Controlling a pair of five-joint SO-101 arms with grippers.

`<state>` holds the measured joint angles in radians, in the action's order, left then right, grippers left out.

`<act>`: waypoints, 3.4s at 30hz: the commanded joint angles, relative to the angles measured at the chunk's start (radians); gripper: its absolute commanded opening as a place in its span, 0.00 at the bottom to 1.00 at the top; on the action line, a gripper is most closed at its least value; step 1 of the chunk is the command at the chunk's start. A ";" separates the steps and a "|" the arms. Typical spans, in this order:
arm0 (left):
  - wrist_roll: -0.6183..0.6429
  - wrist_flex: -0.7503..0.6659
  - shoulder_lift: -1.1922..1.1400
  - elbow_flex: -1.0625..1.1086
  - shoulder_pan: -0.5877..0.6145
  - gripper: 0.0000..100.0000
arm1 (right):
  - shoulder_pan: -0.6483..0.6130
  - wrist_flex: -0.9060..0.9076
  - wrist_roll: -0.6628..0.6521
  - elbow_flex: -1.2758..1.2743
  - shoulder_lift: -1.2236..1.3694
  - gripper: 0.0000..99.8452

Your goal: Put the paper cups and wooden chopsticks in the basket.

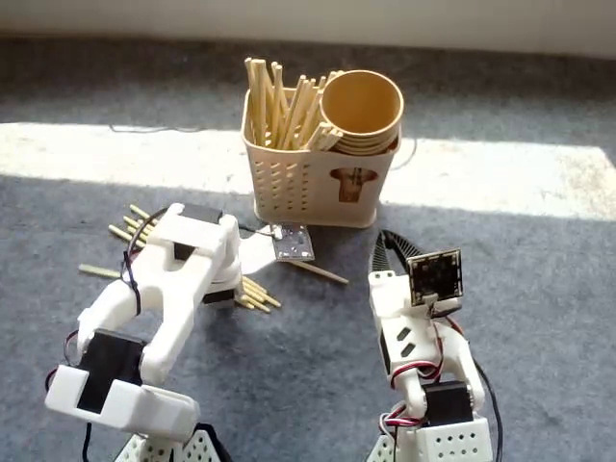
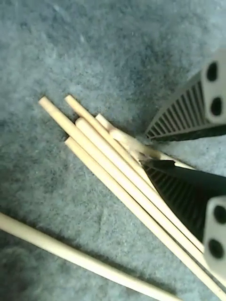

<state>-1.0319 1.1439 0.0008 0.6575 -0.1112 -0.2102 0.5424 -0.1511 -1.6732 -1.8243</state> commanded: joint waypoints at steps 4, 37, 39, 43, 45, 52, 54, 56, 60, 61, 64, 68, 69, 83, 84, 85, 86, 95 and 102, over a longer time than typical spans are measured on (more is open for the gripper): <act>0.005 0.068 -0.007 -0.018 -0.008 0.01 | 0.007 -0.031 -0.011 -0.107 -0.008 0.00; 0.535 0.295 0.822 -0.263 -0.001 0.01 | 0.005 -0.031 -0.011 -0.107 -0.008 0.00; 0.580 0.292 0.837 -0.317 -0.001 0.01 | 0.005 -0.031 -0.011 -0.107 -0.008 0.00; 0.674 0.290 0.839 -0.414 -0.001 0.01 | 0.005 -0.031 -0.011 -0.107 -0.008 0.00; 0.729 0.276 0.839 -0.460 -0.001 0.01 | 0.005 -0.031 -0.011 -0.107 -0.008 0.00; 0.882 0.172 0.839 -0.578 -0.001 0.01 | 0.005 -0.031 -0.011 -0.107 -0.008 0.00; 0.918 0.124 0.842 -0.585 -0.004 0.01 | 0.005 -0.031 -0.011 -0.107 -0.008 0.00; 0.937 0.057 0.845 -0.584 -0.008 0.01 | 0.005 -0.031 -0.011 -0.107 -0.008 0.00; 1.014 -0.092 0.843 -0.584 -0.010 0.01 | 0.005 -0.031 -0.011 -0.107 -0.008 0.00; 1.028 -0.120 0.842 -0.581 -0.010 0.01 | 0.005 -0.030 -0.011 -0.107 -0.008 0.00; 1.076 -0.169 0.839 -0.575 -0.010 0.01 | 0.005 -0.030 -0.011 -0.107 -0.008 0.00; 1.158 -0.242 0.839 -0.573 -0.010 0.01 | 0.005 -0.030 -0.011 -0.105 -0.008 0.00; 1.174 -0.269 0.837 -0.573 -0.010 0.01 | 0.005 -0.030 -0.011 -0.105 -0.008 0.00; 1.203 -0.675 0.834 -0.380 -0.102 0.01 | 0.005 -0.027 -0.011 -0.105 -0.008 0.00; 1.201 -0.692 0.834 -0.364 -0.107 0.01 | 0.005 -0.027 -0.011 -0.105 -0.008 0.00; 1.201 -0.712 0.834 -0.349 -0.108 0.01 | 0.005 -0.027 -0.011 -0.105 -0.008 0.00; 1.201 -0.735 0.834 -0.334 -0.108 0.01 | 0.005 -0.027 -0.011 -0.105 -0.008 0.00; 1.100 -0.872 0.834 -0.196 -0.114 0.01 | 0.005 -0.027 -0.011 -0.105 -0.008 0.00; 1.097 -0.895 0.834 -0.076 -0.113 0.01 | 0.005 -0.027 -0.011 -0.105 -0.008 0.00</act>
<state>0.0744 0.2693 0.8278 0.5700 -0.2018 -0.2102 0.5424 -0.1511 -1.6732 -1.8243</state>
